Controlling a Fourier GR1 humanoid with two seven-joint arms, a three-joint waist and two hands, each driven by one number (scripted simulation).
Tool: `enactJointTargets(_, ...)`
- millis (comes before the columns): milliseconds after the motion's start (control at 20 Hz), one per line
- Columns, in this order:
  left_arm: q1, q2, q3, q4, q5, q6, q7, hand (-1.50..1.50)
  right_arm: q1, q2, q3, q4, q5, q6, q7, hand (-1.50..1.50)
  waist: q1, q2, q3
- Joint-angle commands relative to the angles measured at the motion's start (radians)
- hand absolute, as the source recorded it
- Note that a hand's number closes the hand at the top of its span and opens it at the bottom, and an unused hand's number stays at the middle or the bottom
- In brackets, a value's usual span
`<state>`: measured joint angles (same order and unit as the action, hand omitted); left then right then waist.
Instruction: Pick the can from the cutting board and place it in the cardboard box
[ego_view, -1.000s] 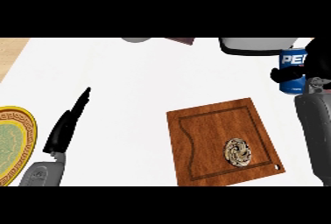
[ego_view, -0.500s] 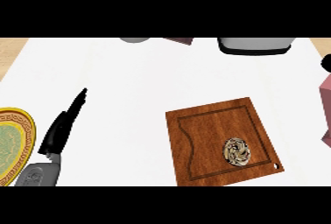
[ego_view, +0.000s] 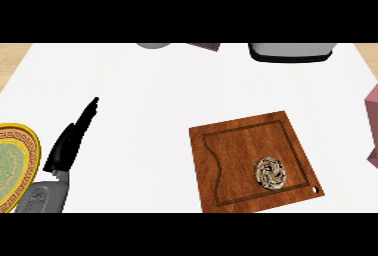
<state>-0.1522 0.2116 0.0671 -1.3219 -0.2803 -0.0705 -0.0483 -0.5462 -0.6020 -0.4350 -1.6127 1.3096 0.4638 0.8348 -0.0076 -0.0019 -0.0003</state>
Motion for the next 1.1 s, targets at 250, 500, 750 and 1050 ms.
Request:
enactJointTargets(250, 0.064, -0.05, -0.036, -0.052, -0.027, 0.032, 0.002, 0.0, 0.197, -0.029, -0.179, 0.099, -0.085, -0.068, -0.086, 1.5, 0.003, 0.0, 0.001)
enactJointTargets(500, 0.044, -0.022, -0.022, -0.046, -0.017, 0.006, 0.003, 0.0, 0.15, -0.014, -0.331, 0.295, -0.258, -0.016, -0.147, -1.5, 0.007, 0.001, 0.002)
enactJointTargets(750, 0.062, -0.042, -0.038, -0.077, -0.021, 0.007, 0.016, 0.0, 0.156, -0.016, -0.338, 0.372, -0.322, -0.19, -0.329, -1.5, 0.015, 0.002, 0.002)
enactJointTargets(1050, 0.052, -0.025, -0.023, -0.047, -0.01, -0.01, -0.003, 0.0, 0.133, 0.084, -0.453, 0.313, -0.453, -0.484, -0.503, -1.5, 0.009, 0.002, 0.003)
